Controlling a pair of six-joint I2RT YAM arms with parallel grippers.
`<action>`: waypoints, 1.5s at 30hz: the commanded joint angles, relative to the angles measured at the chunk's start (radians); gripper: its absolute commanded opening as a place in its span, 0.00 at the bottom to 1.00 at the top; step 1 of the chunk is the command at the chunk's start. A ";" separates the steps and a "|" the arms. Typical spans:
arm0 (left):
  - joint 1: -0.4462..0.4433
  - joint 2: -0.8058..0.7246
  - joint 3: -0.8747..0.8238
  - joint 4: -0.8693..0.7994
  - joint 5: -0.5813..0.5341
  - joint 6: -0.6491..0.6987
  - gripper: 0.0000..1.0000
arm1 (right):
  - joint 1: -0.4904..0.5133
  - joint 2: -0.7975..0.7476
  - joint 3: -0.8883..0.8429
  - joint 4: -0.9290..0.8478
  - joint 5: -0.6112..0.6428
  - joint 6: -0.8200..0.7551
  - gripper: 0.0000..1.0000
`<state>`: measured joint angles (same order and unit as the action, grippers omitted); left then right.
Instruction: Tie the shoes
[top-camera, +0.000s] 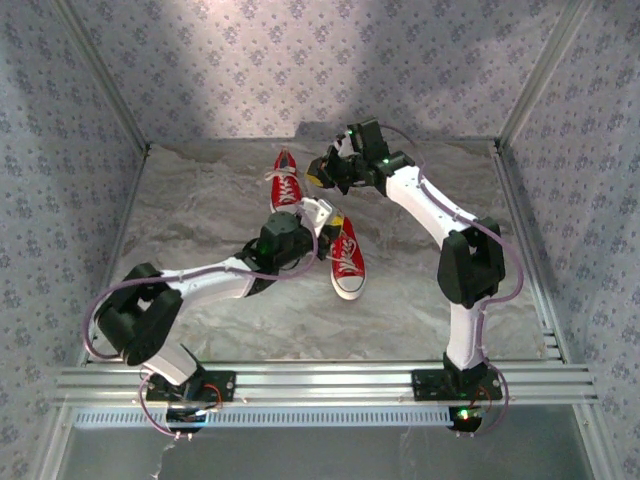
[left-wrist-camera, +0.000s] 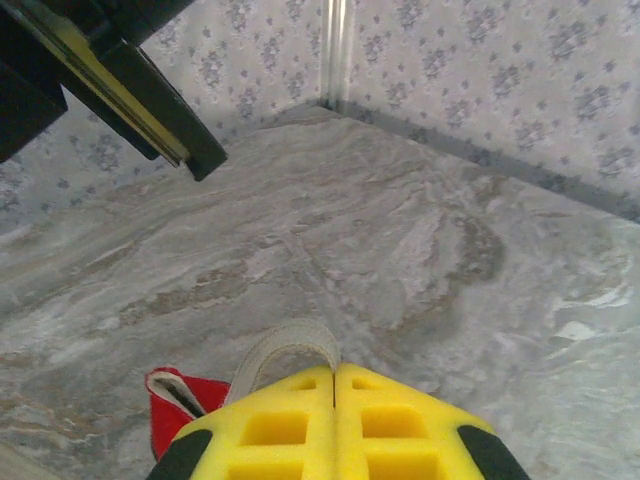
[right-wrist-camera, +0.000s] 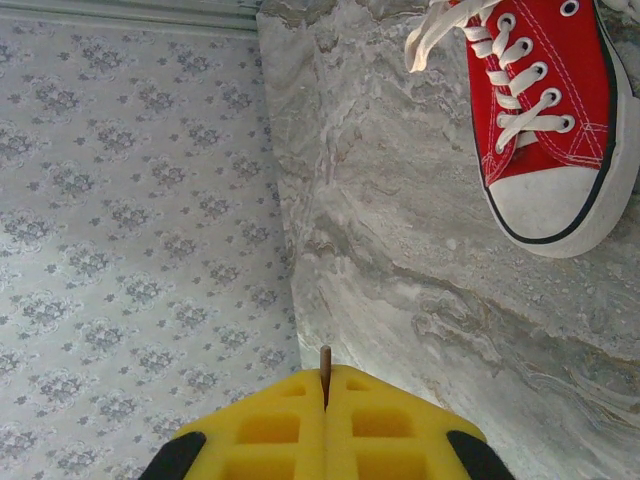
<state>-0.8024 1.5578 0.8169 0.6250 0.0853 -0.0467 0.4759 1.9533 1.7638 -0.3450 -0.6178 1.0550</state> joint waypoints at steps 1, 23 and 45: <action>-0.016 0.043 0.053 -0.027 -0.098 0.092 0.00 | 0.004 -0.023 -0.011 -0.002 -0.019 0.006 0.00; -0.072 0.138 0.128 -0.314 -0.321 0.320 0.00 | -0.011 -0.054 -0.048 0.001 -0.017 -0.007 0.00; -0.070 0.079 0.162 -0.540 -0.265 0.215 0.68 | -0.023 -0.092 -0.077 0.007 -0.022 -0.011 0.00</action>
<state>-0.8669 1.6920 0.9344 0.1986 -0.1844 0.2199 0.4580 1.9041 1.6974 -0.3389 -0.6250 1.0542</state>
